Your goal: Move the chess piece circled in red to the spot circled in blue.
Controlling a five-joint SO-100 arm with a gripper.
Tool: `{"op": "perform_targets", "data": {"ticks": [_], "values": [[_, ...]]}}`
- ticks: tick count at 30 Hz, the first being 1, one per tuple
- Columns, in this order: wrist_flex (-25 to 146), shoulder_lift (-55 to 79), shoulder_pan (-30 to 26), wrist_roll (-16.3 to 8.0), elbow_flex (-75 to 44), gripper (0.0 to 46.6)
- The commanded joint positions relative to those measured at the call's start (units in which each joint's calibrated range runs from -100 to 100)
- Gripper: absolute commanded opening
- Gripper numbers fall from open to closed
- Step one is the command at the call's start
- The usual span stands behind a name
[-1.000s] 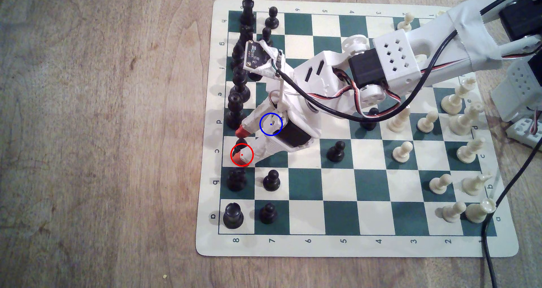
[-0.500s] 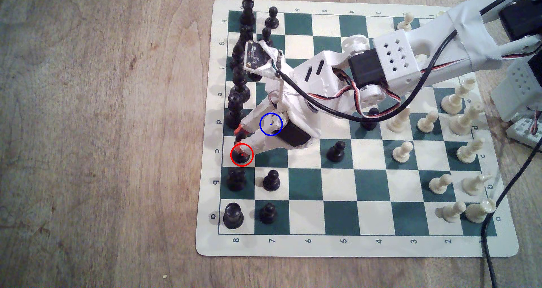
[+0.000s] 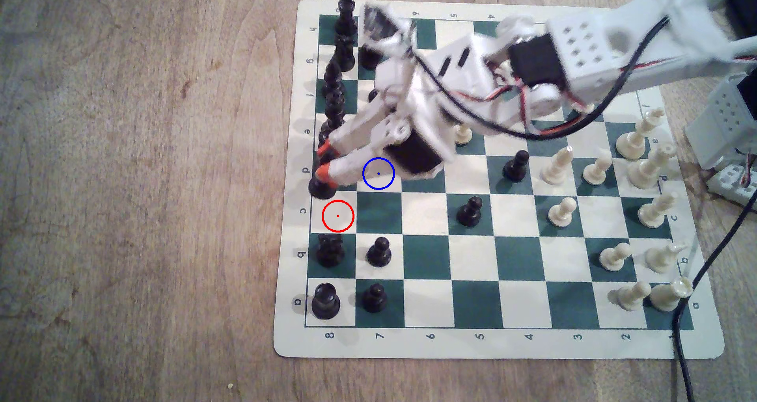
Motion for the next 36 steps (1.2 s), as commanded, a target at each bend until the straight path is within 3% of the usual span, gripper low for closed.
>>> {"op": "perform_targets", "data": {"ticks": [1,11,19,36], "values": [[1.6,-11.4,-1.2,0.1,1.4,0.3],[6.1,-18.0,-1.4,1.2,8.9,0.3],[4.1,-20.1,2.4,2.3,15.5,0.3],[0.0,-9.8,5.1,4.0,15.5,0.3]]}}
